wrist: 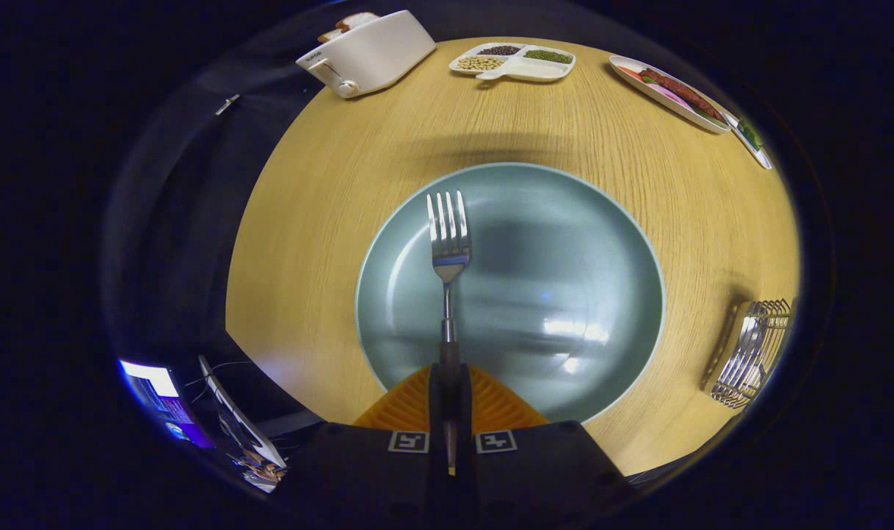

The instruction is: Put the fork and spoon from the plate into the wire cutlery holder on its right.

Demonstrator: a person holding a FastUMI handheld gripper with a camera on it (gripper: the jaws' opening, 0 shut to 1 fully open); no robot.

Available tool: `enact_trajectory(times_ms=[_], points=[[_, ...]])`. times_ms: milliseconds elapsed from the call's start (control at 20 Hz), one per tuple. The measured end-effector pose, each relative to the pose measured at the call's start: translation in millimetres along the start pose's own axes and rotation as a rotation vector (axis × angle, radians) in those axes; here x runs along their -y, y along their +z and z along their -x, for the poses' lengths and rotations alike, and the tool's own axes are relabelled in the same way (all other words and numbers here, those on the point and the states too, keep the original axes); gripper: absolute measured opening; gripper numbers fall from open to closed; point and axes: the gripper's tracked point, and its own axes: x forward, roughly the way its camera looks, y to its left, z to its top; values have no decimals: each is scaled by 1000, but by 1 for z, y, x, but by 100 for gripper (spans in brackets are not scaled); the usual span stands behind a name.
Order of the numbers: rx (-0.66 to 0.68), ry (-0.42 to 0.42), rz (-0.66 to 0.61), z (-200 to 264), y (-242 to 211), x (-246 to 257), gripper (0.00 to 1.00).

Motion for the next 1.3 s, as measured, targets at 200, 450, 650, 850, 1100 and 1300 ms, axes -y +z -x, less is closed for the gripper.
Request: enact_trajectory(times_ms=[200,450,650,850,1100,1300], points=[[29,30,19,49,1,9,8],[3,39,45,123,-5,47,8],[-32,-32,70,174,-17,99,8],[-92,-85,36,206,-31,153,8],[-260,-122,19,221,-66,200,8],[-376,-124,-42,218,-74,215,8]])
